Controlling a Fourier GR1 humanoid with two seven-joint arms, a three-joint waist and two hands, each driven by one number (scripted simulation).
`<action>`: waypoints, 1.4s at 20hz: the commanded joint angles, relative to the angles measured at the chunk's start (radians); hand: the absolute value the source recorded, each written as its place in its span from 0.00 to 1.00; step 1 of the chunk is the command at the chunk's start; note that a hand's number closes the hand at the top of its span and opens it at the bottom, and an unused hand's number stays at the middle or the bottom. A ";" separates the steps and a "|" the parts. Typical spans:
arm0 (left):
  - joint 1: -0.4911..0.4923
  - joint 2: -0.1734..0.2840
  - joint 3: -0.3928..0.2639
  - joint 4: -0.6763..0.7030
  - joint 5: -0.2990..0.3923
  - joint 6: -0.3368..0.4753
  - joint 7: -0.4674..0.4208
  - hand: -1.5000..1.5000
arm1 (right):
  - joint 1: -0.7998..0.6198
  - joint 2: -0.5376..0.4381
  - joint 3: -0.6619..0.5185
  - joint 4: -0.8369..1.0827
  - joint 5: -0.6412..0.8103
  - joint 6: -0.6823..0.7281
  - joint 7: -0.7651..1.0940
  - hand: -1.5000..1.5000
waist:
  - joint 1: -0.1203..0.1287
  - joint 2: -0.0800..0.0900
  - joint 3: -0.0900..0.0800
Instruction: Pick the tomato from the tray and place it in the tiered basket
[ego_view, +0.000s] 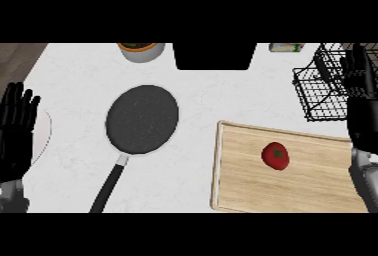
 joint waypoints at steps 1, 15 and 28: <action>0.046 0.038 -0.010 -0.103 -0.042 0.026 0.074 0.50 | 0.052 0.075 -0.046 0.013 -0.004 -0.096 -0.001 1.00 | -0.014 0.007 -0.019; 0.041 0.119 -0.098 0.095 -0.204 0.006 0.102 0.50 | 0.503 0.436 -0.134 0.007 0.042 -0.981 0.218 0.00 | -0.101 0.009 -0.026; -0.064 0.083 -0.177 0.085 -0.261 0.010 0.145 0.50 | 0.729 0.296 0.170 -0.057 0.294 -0.759 0.665 0.00 | -0.005 0.042 -0.036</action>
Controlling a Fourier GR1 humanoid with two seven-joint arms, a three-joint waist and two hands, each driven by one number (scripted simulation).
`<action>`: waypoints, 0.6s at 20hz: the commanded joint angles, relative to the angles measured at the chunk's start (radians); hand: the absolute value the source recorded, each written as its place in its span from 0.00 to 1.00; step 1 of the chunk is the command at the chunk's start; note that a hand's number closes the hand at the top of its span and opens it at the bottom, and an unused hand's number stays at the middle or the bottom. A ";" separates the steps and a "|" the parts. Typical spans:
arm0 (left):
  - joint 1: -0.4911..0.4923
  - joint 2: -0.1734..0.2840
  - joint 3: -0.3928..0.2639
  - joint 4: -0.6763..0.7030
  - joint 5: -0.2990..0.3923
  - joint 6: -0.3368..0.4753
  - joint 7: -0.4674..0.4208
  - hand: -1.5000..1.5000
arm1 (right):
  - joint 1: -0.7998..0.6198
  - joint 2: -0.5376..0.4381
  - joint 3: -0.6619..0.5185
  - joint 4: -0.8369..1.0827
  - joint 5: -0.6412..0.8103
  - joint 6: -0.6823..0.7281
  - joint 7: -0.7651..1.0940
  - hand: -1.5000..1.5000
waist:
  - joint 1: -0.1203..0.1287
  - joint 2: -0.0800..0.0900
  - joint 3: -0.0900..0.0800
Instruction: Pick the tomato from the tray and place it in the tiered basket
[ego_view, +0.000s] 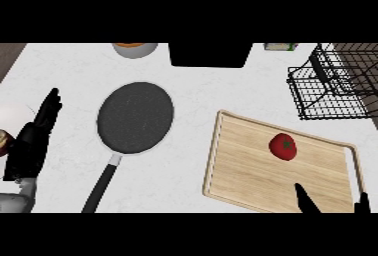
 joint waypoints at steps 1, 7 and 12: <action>-0.020 -0.019 -0.032 0.004 -0.015 -0.006 0.004 0.50 | 0.039 -0.036 0.057 -0.010 0.033 0.054 0.205 0.00 | 0.024 0.018 0.017; -0.067 -0.023 -0.039 0.006 -0.025 -0.004 0.038 0.50 | 0.026 -0.112 0.041 -0.087 0.108 0.138 0.496 0.00 | 0.032 0.012 0.020; -0.087 -0.039 -0.041 0.033 -0.029 0.001 0.052 0.50 | -0.054 -0.167 0.020 -0.147 0.177 0.248 0.779 0.00 | 0.041 0.007 0.022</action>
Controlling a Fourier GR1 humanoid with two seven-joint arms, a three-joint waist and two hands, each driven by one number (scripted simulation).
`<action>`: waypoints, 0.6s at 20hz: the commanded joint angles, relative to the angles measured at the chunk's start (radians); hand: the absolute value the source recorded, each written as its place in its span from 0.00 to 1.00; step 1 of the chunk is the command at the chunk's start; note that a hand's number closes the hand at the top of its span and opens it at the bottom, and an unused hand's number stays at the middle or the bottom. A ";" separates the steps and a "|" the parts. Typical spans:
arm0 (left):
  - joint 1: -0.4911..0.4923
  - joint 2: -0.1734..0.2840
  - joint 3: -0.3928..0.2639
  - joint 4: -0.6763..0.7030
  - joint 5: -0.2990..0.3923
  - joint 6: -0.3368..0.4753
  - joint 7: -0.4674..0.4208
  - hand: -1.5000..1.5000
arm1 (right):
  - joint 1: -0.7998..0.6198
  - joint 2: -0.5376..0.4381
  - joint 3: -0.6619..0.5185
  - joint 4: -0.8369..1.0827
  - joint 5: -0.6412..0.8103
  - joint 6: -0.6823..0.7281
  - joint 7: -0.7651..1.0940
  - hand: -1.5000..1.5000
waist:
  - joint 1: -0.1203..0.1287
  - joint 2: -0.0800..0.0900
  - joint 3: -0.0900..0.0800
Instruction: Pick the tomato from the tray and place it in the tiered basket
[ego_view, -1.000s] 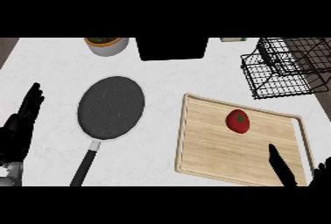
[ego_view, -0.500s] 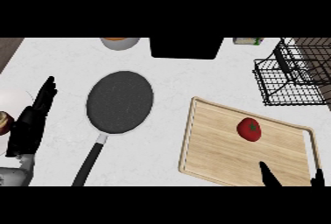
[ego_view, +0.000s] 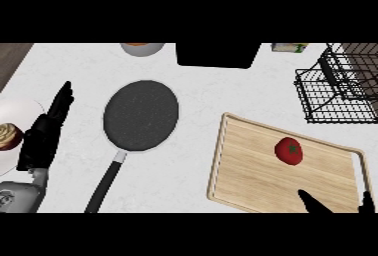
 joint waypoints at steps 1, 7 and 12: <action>-0.018 -0.016 -0.011 0.011 -0.009 0.003 0.006 0.50 | -0.068 -0.039 -0.012 -0.045 0.024 0.092 0.301 0.00 | 0.008 0.000 0.016; -0.022 -0.033 -0.018 0.046 -0.025 0.009 0.003 0.50 | -0.160 -0.081 -0.008 -0.104 0.163 0.246 0.637 0.00 | -0.005 -0.008 0.017; -0.034 -0.017 0.017 0.092 -0.001 -0.028 -0.030 0.50 | -0.241 0.018 -0.014 -0.075 0.247 0.345 0.685 0.00 | -0.017 -0.011 0.020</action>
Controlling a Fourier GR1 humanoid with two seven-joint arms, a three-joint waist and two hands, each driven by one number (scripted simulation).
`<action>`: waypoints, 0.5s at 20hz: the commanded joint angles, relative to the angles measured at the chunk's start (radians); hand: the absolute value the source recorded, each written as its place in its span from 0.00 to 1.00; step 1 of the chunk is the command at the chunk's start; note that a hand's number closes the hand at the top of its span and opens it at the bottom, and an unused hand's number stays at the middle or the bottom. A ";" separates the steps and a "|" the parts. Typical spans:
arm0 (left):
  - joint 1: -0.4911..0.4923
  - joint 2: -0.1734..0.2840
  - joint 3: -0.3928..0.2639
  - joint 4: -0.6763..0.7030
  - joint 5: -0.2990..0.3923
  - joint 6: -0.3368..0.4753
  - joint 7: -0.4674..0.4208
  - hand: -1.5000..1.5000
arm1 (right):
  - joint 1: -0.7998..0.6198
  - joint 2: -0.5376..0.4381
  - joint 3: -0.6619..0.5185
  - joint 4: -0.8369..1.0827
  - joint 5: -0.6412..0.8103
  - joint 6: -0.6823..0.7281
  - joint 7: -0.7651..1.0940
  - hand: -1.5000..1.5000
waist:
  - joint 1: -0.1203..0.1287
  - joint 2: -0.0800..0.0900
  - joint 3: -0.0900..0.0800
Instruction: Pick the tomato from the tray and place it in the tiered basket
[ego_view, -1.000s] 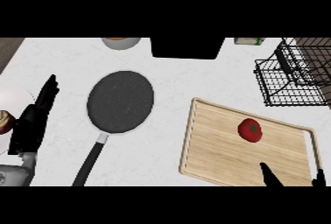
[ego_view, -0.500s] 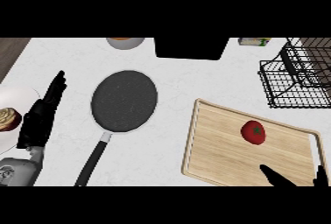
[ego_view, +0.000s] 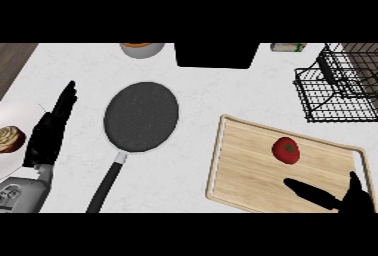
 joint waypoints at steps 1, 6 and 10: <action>0.022 -0.014 -0.001 -0.011 0.001 0.002 -0.006 0.50 | -0.076 0.068 -0.008 -0.005 0.108 0.085 0.249 0.00 | -0.001 -0.006 0.003; -0.007 -0.027 -0.002 0.017 -0.010 0.005 0.001 0.50 | -0.169 0.148 -0.061 0.083 0.208 0.195 0.251 0.00 | -0.007 -0.003 0.004; 0.015 -0.023 -0.011 -0.010 -0.027 0.013 0.027 0.50 | -0.175 0.203 -0.101 0.070 0.295 0.281 0.251 0.00 | -0.017 -0.009 0.004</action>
